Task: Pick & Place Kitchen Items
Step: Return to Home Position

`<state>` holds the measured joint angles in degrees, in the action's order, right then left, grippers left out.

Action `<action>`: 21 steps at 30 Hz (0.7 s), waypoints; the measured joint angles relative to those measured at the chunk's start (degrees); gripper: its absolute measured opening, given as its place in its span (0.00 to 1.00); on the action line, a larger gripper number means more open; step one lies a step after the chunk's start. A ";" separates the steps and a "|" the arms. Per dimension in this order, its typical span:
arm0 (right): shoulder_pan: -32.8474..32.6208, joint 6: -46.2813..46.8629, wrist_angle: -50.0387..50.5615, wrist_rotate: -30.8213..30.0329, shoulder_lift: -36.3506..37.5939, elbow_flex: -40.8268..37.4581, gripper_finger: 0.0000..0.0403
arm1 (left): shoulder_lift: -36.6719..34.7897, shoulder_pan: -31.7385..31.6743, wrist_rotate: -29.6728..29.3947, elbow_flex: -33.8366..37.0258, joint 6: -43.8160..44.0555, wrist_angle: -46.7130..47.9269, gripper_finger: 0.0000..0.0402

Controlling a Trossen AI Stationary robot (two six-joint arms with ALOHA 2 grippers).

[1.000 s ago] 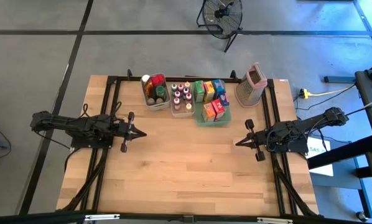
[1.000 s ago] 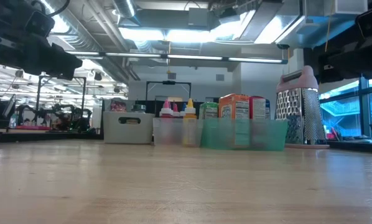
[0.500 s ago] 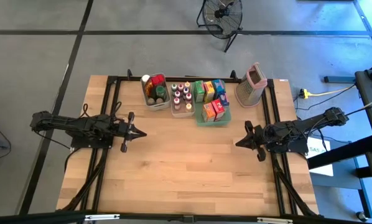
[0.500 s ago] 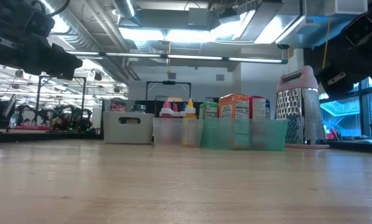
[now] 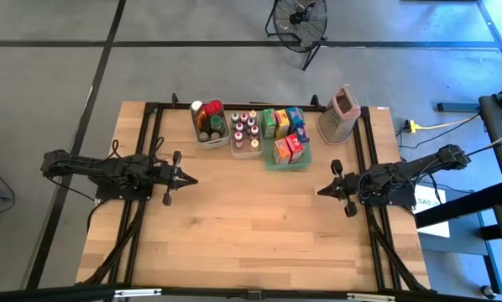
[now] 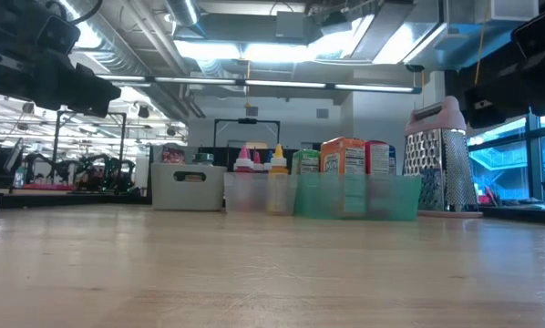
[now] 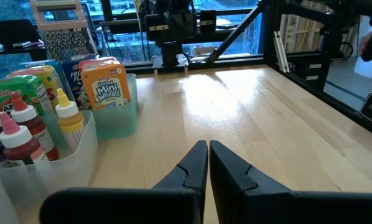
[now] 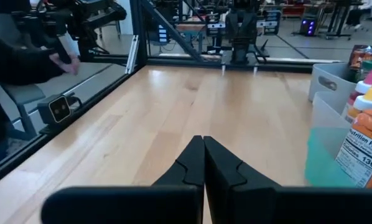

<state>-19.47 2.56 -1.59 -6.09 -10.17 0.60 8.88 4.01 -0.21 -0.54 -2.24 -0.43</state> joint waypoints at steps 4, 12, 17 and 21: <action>0.01 0.07 -0.01 0.07 0.00 0.00 0.00 | 0.00 0.00 0.00 0.00 0.00 0.00 0.03; -0.01 1.49 0.08 0.12 0.00 0.00 0.00 | 0.00 0.00 0.02 0.00 0.00 -0.02 0.03; -0.33 1.53 0.08 0.12 0.00 0.00 0.00 | 0.00 0.00 0.02 0.00 0.00 -0.02 0.03; -1.01 1.54 0.08 0.29 0.00 0.00 0.00 | 0.00 0.00 0.02 0.00 0.00 -0.04 0.03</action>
<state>-20.48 4.10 -1.52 -5.80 -10.17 0.60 8.88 4.01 -0.19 -0.54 -2.24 -0.47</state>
